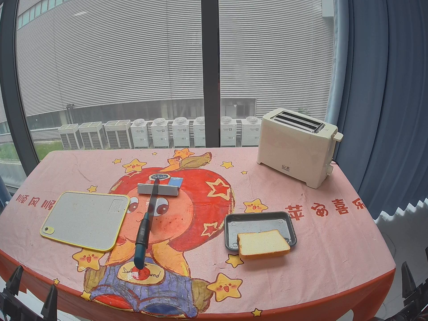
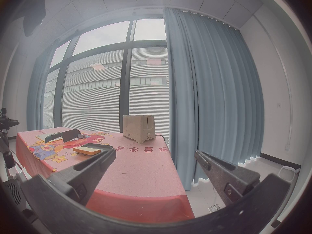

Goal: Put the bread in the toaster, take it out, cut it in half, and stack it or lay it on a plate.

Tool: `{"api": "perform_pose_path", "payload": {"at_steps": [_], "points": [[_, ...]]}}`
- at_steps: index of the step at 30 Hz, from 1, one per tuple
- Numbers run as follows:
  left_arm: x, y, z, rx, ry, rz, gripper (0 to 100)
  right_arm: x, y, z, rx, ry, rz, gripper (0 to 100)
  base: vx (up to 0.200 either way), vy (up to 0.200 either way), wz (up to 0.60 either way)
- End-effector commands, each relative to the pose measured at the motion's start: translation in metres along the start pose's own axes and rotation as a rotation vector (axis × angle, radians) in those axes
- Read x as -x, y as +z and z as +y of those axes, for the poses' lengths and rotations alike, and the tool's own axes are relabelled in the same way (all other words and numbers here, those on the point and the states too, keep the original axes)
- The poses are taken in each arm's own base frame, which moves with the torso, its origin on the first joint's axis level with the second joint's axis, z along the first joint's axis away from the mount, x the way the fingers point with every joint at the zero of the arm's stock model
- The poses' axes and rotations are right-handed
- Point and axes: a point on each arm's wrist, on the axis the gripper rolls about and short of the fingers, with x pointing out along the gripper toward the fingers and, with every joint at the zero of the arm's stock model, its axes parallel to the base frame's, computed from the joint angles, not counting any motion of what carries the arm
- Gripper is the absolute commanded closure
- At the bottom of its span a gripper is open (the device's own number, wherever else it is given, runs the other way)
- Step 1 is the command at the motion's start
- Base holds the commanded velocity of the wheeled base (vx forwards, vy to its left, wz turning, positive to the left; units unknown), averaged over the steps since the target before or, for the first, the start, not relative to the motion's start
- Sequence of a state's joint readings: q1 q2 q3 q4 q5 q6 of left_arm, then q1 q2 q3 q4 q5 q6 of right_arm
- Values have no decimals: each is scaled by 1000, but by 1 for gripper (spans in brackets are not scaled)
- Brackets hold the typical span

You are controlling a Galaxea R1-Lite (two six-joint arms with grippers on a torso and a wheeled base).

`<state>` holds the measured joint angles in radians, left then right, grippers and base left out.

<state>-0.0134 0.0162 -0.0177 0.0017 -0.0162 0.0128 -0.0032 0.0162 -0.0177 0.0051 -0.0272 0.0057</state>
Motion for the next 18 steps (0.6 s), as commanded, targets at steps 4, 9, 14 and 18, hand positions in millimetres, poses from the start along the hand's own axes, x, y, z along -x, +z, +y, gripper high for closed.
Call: {"api": "perform_pose_path", "payload": {"at_steps": [4,9,14,18], "points": [[0,-5,0,5,0,1,0,0,-5,0,4,1,1,0,0,0,0],[0,-5,0,4,-1,1,0,0,-5,0,10,12,1,0,0,0,0],[0,-5,0,4,-3,3,0,0,-5,0,10,12,4,0,0,0,0],[0,-5,0,5,-1,3,0,0,-5,0,10,9,1,0,0,0,0]]}}
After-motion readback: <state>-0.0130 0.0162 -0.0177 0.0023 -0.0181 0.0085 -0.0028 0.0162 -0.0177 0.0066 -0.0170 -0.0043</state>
